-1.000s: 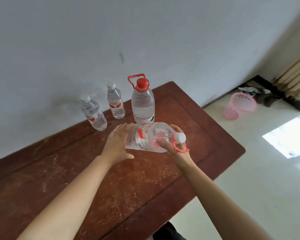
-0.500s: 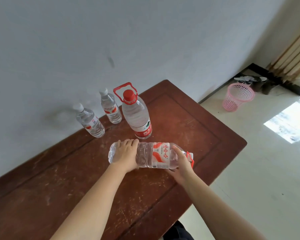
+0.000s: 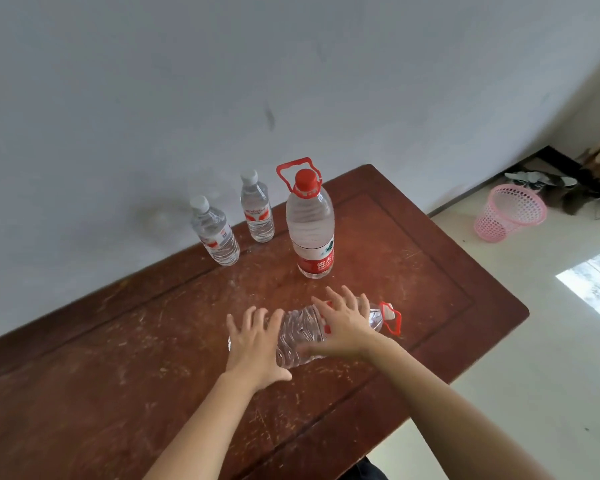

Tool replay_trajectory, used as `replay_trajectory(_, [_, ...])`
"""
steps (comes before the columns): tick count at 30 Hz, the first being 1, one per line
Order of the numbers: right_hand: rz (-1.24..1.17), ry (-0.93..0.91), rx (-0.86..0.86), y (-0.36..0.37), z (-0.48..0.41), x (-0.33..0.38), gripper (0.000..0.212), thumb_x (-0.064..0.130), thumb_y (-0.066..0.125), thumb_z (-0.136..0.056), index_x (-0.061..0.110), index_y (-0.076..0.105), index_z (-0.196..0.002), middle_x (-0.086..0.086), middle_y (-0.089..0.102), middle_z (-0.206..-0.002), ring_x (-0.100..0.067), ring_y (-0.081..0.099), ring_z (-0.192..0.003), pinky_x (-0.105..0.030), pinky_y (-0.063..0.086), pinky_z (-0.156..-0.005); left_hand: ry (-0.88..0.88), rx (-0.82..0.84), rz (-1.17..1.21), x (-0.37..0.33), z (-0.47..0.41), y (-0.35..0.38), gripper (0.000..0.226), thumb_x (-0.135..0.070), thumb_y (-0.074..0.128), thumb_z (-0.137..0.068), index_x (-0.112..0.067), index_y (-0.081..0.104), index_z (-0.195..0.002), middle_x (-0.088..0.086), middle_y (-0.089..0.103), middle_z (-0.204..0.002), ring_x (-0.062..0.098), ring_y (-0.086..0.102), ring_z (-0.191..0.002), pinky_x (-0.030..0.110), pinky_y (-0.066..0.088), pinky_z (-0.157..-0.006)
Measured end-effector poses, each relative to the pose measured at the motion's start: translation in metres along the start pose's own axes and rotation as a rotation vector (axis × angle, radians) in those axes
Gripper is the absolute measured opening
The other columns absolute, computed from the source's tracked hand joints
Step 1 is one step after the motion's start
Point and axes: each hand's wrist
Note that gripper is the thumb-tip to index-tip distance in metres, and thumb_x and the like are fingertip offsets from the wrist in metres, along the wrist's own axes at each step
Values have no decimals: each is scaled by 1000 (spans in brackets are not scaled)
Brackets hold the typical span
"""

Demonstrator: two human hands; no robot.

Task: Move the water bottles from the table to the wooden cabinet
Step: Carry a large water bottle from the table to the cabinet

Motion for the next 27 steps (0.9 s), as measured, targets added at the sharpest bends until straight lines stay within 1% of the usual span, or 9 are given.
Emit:
replay_trajectory(2, [326,-71,73,10,-5,-3,140,81,75,-61,34,-11,-161,-8,-10,-171,-40,-17,-154,-70,-15,-115,-16,19,-41,-1,-2,-1,134,-77,75,-60,-31,-5,-158,11,5,-166,36,-2,-154,72,3,-115])
replay_trajectory(3, [395,-81,80,12,-8,-3,146,75,82,-59,33,-15,-160,-9,-11,-171,-43,-16,-154,-71,-13,-114,-30,18,-51,-1,-3,0,137,-77,75,-61,-32,-11,-157,11,-1,-167,37,-8,-154,74,2,-114])
replay_trajectory(5, [446,-97,52,8,-10,-2,146,62,88,-62,33,-16,-159,-10,-6,-171,-45,-7,-155,-71,-4,-117,-58,12,-55,-2,-6,0,140,-77,75,-62,-32,-21,-155,12,-9,-168,38,-14,-153,75,2,-114])
replay_trajectory(7, [474,-138,-11,2,-11,-6,130,48,85,-77,34,-14,-160,-10,4,-170,-42,5,-155,-69,9,-119,-77,19,-52,-3,-8,2,141,-75,75,-63,-32,-23,-154,12,-11,-168,39,-13,-153,75,3,-114])
replay_trajectory(9, [473,-179,-61,-1,-13,-14,117,40,78,-85,35,-10,-161,-9,15,-169,-37,17,-154,-62,21,-120,-84,32,-28,-4,-8,4,138,-74,76,-64,-33,-18,-156,11,-2,-168,39,-2,-154,71,9,-115])
replay_trajectory(11, [476,-209,-97,1,-15,-21,116,42,80,-81,34,-3,-161,-8,29,-163,-32,28,-149,-57,28,-118,-78,3,-14,-3,-6,7,129,-74,76,-63,-32,-1,-158,8,22,-164,36,21,-151,65,22,-115])
replay_trajectory(14, [495,-228,-117,8,-16,-25,109,47,81,-76,34,10,-158,-4,45,-149,-30,42,-137,-55,35,-113,-42,-81,-18,-1,-4,10,116,-75,73,-60,-31,18,-153,0,48,-144,28,48,-131,52,39,-103])
replay_trajectory(20, [474,-217,-141,10,-4,-24,98,42,81,-74,36,20,-151,-2,47,-144,-30,43,-134,-56,34,-111,-37,-120,-24,-6,8,9,107,-72,70,-64,-30,23,-151,-1,51,-138,28,51,-124,52,40,-100])
replay_trajectory(27, [472,-212,-285,33,55,4,96,30,81,-70,36,26,-149,1,50,-139,-28,46,-132,-52,36,-107,21,-311,-35,6,67,11,98,-65,76,-57,-27,44,-142,-2,62,-122,26,60,-107,49,44,-87])
Point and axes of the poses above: each hand's wrist, its own z-axis away from the middle knuckle, its own y-axis out of the palm, x = y × z
